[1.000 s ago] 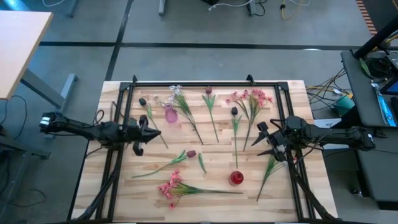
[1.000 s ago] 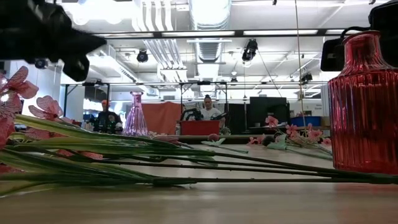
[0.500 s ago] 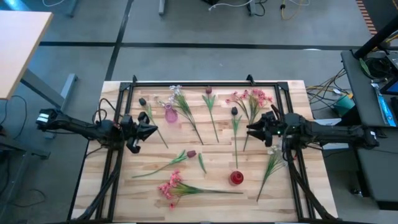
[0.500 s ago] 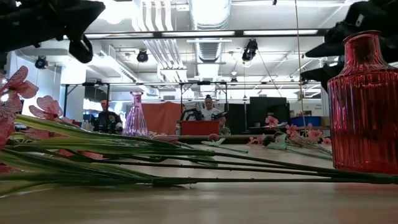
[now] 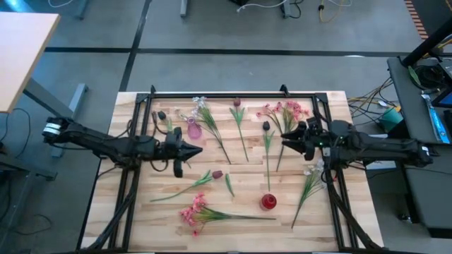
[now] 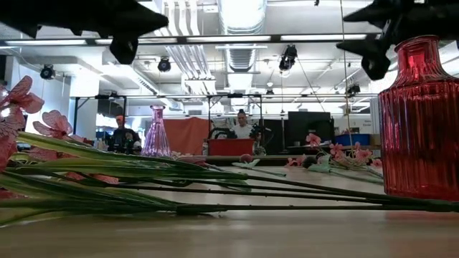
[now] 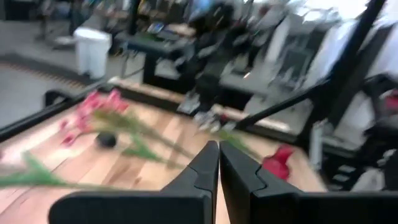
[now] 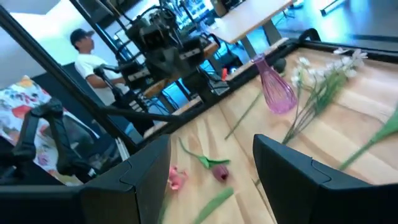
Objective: Sort flowers into vase by color
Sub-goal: Put the right black flower into the purple vase
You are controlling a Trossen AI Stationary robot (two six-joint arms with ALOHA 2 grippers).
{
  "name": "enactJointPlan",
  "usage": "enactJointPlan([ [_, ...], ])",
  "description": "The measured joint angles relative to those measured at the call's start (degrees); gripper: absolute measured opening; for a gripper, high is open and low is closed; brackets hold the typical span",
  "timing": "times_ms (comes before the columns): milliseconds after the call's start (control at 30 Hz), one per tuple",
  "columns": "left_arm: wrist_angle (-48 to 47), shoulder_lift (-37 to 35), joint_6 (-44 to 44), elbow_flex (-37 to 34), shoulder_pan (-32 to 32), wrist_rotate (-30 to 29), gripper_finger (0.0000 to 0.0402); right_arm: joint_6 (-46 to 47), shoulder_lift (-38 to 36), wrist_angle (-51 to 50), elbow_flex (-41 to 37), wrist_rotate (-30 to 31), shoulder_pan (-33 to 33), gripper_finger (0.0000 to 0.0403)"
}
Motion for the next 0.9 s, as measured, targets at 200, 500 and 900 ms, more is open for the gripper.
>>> enactJointPlan([
  [200,-5.5,-0.8,-0.9,2.1,0.0,-1.6,0.0,10.5,4.4,-23.0,8.6,16.2,0.0,0.0219],
  [500,-6.2,-2.9,3.5,2.1,0.0,-4.6,0.0,14.7,18.0,-36.9,15.8,23.8,0.0,0.0219],
  [900,-6.3,-3.6,8.7,2.1,0.0,-6.7,0.0,17.3,35.6,-34.8,16.6,20.1,-0.9,0.0221],
])
